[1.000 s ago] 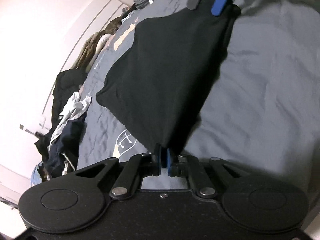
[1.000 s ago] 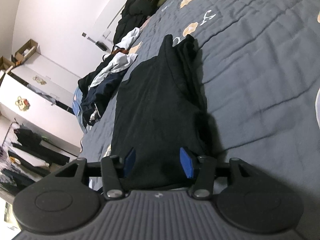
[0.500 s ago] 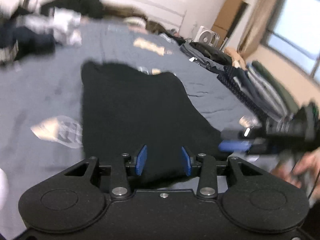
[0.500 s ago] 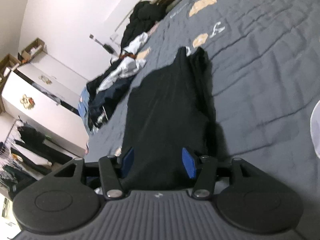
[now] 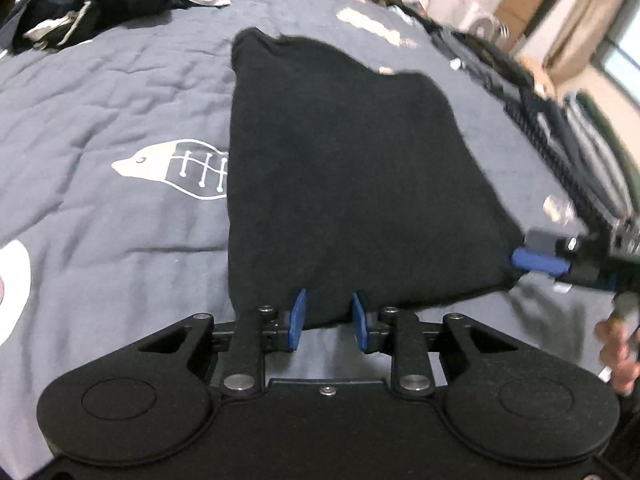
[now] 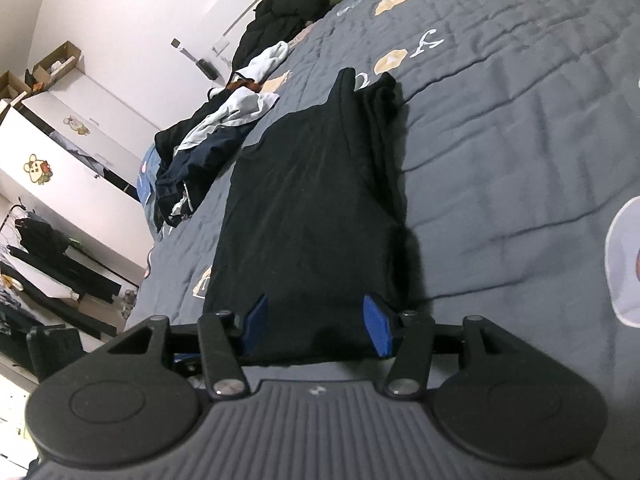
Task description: Fold clothes
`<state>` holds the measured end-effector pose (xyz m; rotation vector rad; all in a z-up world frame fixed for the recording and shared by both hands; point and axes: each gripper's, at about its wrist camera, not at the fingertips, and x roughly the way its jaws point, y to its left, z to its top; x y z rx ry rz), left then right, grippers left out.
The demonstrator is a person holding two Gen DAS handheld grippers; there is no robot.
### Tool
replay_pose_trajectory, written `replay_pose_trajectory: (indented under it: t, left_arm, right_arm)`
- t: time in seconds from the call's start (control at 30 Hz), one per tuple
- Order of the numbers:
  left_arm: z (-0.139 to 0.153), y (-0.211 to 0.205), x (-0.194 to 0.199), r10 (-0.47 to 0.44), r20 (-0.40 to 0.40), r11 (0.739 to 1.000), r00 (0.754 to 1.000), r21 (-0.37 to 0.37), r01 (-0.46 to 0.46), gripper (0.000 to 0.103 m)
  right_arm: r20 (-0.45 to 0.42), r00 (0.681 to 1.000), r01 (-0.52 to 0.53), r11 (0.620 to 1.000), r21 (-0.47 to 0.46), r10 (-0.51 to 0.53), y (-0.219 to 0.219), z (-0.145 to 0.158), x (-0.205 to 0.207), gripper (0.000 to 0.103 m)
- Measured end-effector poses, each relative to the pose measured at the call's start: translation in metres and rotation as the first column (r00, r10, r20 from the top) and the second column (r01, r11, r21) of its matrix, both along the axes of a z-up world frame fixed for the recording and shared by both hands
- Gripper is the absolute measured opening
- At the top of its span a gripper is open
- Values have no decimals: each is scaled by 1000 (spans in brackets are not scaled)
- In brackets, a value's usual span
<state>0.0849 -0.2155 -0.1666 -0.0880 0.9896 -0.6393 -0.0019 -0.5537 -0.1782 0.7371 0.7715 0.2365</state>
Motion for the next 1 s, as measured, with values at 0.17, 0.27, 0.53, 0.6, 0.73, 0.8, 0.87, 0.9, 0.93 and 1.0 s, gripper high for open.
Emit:
replay_pose_trajectory:
  t: [0.17, 0.27, 0.53, 0.6, 0.73, 0.8, 0.87, 0.9, 0.93, 1.0]
  left_arm:
    - [20, 12, -11, 55, 31, 996, 998, -70, -53, 32]
    - [37, 21, -16, 116, 41, 987, 992, -117, -111, 46]
    - [106, 35, -39, 224, 144, 974, 964, -61, -218, 52]
    - [122, 35, -50, 218, 178, 976, 960, -42, -214, 59]
    - [146, 35, -70, 175, 237, 984, 956, -5, -179, 62]
    - [153, 37, -76, 157, 250, 987, 955, -2, -162, 62]
    - [160, 37, -79, 137, 272, 990, 952, -6, -141, 62]
    - [162, 37, -79, 127, 280, 991, 952, -7, -131, 62]
    - [163, 37, -76, 116, 282, 993, 953, -6, -119, 62]
    - [164, 35, -64, 97, 284, 995, 954, -2, -100, 62]
  right_arm:
    - [-1, 1000, 17, 1000, -19, -17, 0, 11, -9, 53]
    - [-3, 1000, 16, 997, -78, -16, 6, 23, -14, 54]
    - [18, 997, 73, 941, -330, -71, 22, 70, -41, 58]
    - [24, 996, 87, 928, -363, -84, 24, 83, -50, 58]
    - [48, 993, 115, 931, -346, -105, 23, 105, -68, 58]
    - [64, 990, 136, 940, -314, -122, 21, 116, -76, 59]
    - [73, 990, 139, 943, -302, -122, 23, 125, -80, 59]
    - [77, 990, 135, 943, -305, -117, 24, 130, -81, 59]
    - [81, 991, 131, 939, -318, -110, 26, 134, -83, 59]
    - [94, 991, 122, 935, -334, -96, 30, 142, -84, 59]
